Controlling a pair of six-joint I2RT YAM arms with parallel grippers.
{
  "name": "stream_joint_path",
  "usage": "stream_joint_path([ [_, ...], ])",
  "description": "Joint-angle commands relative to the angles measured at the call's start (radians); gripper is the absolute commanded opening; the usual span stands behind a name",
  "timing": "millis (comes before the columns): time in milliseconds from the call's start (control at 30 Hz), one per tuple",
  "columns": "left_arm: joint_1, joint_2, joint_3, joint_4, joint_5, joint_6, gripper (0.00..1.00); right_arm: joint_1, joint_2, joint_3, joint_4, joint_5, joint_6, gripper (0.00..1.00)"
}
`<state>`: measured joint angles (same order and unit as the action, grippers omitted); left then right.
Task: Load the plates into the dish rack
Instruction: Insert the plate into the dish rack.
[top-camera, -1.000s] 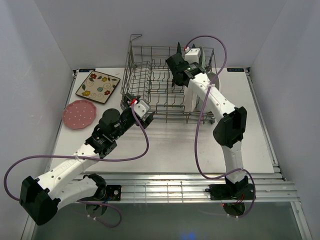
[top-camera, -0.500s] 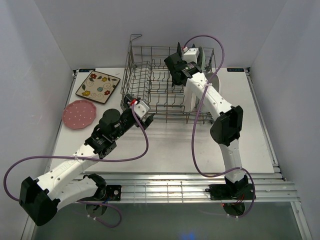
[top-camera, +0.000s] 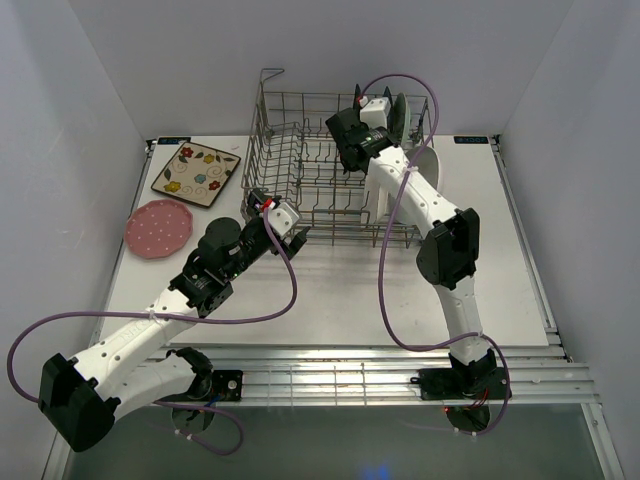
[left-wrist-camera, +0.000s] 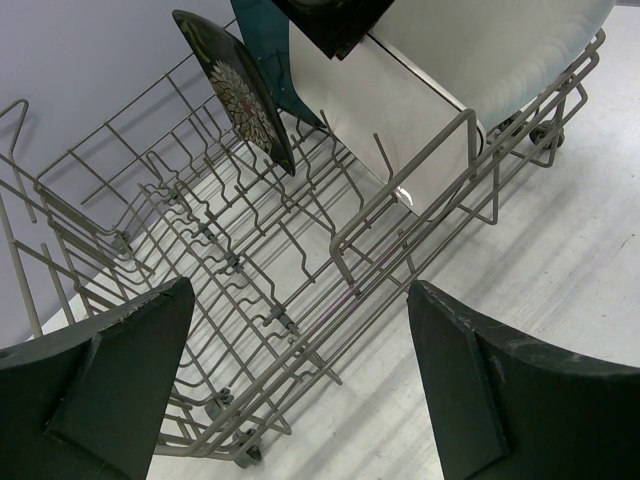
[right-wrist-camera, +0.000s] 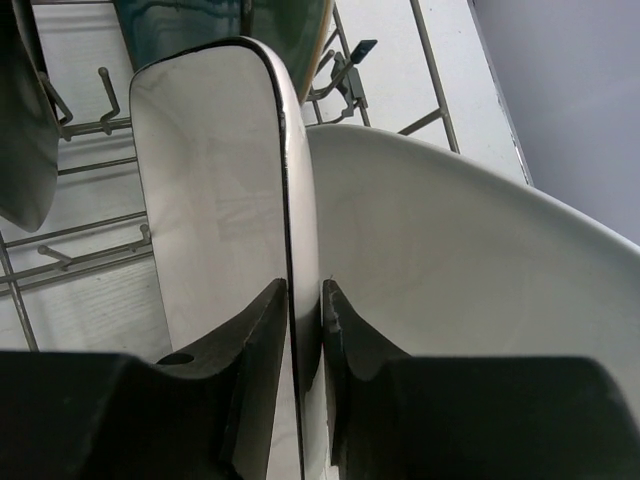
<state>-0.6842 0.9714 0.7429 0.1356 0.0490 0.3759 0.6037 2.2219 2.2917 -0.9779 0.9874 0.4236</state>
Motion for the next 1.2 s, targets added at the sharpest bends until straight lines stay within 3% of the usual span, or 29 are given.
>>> stream_joint_path([
  [0, 0.003, -0.013, 0.012, 0.001, 0.006, -0.003, 0.98, 0.004, 0.016, -0.014, 0.074, -0.013, -0.006, 0.27],
  [133, 0.003, -0.008, 0.013, 0.001, 0.008, -0.003, 0.98, 0.004, -0.004, -0.026, 0.09, -0.01, -0.023, 0.44],
  [267, 0.003, -0.004, 0.015, 0.002, 0.006, -0.002, 0.98, 0.004, -0.024, -0.04, 0.105, -0.007, -0.034, 0.51],
  [633, 0.003, 0.004, 0.016, 0.002, 0.003, -0.002, 0.98, 0.005, -0.065, -0.051, 0.157, -0.015, -0.08, 0.52],
  [833, 0.003, 0.004, 0.018, 0.004, -0.009, 0.003, 0.98, 0.004, -0.048, -0.063, 0.254, -0.024, -0.147, 0.58],
  [1167, 0.003, 0.001, 0.029, -0.011, -0.015, -0.002, 0.98, -0.012, 0.004, -0.041, 0.413, -0.036, -0.256, 0.58],
])
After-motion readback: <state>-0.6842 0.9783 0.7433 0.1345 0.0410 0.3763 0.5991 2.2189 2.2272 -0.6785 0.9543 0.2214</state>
